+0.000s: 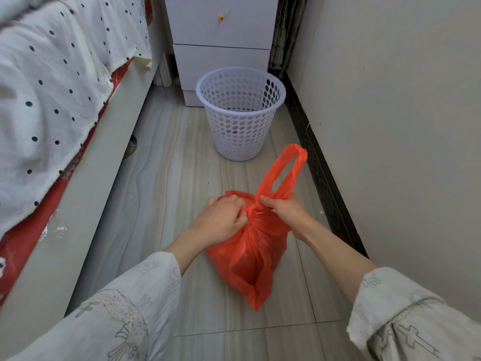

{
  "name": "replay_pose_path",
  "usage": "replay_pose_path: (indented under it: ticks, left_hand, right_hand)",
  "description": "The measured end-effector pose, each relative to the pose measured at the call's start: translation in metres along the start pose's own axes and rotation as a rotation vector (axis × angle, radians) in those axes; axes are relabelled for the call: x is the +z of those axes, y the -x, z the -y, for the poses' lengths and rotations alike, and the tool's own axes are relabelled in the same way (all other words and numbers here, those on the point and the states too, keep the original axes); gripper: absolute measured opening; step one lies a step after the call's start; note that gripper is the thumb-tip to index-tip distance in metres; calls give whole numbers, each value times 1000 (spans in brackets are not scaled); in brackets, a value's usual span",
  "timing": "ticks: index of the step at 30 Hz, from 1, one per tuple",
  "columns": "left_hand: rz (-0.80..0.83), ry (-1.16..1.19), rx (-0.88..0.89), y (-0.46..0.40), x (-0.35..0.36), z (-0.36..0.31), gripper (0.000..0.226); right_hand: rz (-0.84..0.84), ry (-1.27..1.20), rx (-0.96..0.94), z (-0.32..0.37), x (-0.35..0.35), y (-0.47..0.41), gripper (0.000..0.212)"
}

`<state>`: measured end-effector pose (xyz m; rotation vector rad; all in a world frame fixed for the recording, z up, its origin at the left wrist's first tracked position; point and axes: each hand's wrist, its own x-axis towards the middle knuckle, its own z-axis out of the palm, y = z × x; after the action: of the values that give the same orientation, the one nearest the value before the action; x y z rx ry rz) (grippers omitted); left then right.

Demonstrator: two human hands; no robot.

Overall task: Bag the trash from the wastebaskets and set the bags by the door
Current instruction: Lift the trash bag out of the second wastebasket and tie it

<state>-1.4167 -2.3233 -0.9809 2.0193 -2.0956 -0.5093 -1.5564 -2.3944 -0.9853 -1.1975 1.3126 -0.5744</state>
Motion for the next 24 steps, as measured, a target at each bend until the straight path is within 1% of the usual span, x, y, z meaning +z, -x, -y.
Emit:
replay_pose_path:
  ticks: [3,6,8,11,17,19,20,21,23,24]
  left_hand:
    - [14,-43,49,-1,3,-3,20]
    - [6,-7,91,2,5,-3,15]
    - [-18,15,124,4,6,-5,15]
    - [-58,52,154,4,2,-8,15]
    - [-51,76,196,6,-4,-8,17]
    - [-35,87,195,6,-3,-7,18]
    - [-34,96,188,6,-4,-5,18]
    - [-37,108,175,6,-3,-2,18]
    - [-51,150,124,6,-3,9,20]
    - [-61,173,86,7,-3,16,20]
  right_hand:
    - [-101,46,57,1,1,-7,15]
    - [-157,50,98,0,-6,-13,13]
    - [-201,40,103,1,-13,-17,7]
    - [-284,-16,106,12,-24,-16,29]
    - [-400,-16,184,18,-45,-16,37]
    - [-404,-30,198,16,-48,-16,41]
    - [-389,-42,204,17,-48,-15,39]
    - [-371,-52,199,19,-48,-14,32]
    - [-318,-38,163,23,-48,-12,8]
    - [-279,-18,124,25,-48,-12,15]
